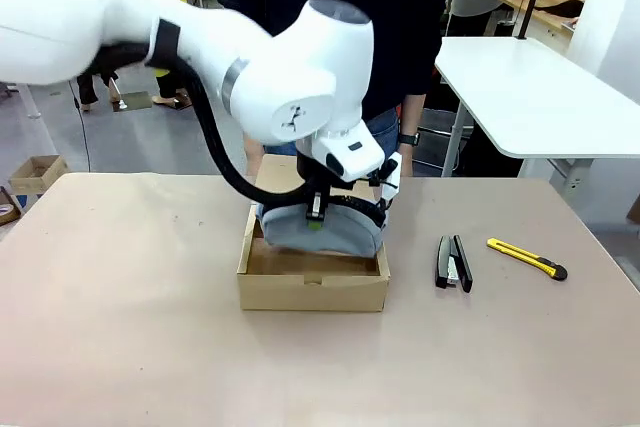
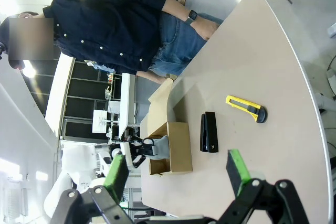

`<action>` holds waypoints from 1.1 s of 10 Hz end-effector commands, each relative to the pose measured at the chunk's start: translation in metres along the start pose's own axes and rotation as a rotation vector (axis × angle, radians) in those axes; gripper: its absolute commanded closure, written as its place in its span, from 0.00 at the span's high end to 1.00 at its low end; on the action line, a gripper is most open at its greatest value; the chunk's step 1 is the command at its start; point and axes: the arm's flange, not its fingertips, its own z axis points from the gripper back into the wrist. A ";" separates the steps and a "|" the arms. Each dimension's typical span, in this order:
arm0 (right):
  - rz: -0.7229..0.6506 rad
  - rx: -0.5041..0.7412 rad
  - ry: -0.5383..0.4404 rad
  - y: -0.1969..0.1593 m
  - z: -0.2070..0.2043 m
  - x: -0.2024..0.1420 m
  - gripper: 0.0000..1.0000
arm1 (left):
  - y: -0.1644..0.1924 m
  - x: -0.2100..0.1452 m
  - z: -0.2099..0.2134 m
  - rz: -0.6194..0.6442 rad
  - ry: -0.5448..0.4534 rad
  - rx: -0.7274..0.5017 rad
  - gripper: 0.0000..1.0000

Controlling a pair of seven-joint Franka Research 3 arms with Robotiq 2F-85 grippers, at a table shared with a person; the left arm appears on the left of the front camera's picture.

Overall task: Pack the item into the box.
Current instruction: Pick up the item indicated by the person and place it inside the Mailer Box.

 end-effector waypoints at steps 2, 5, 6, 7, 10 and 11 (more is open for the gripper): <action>0.024 0.026 -0.015 0.000 0.000 0.002 1.00 | -0.012 -0.016 -0.029 0.013 -0.053 -0.016 0.07; 0.024 0.026 -0.015 0.000 0.000 0.002 1.00 | -0.011 -0.011 -0.045 0.010 -0.016 -0.062 0.07; 0.024 0.026 -0.015 0.000 0.000 0.002 1.00 | -0.009 -0.010 -0.047 0.003 -0.012 -0.076 0.07; 0.024 0.026 -0.015 0.000 0.000 0.002 1.00 | -0.009 -0.009 -0.048 0.012 0.009 -0.083 0.07; 0.024 0.026 -0.015 0.000 0.000 0.002 1.00 | -0.008 -0.009 -0.050 0.013 0.012 -0.080 0.07; 0.024 0.026 -0.015 0.000 0.000 0.002 1.00 | -0.009 -0.009 -0.049 0.006 0.003 -0.081 0.66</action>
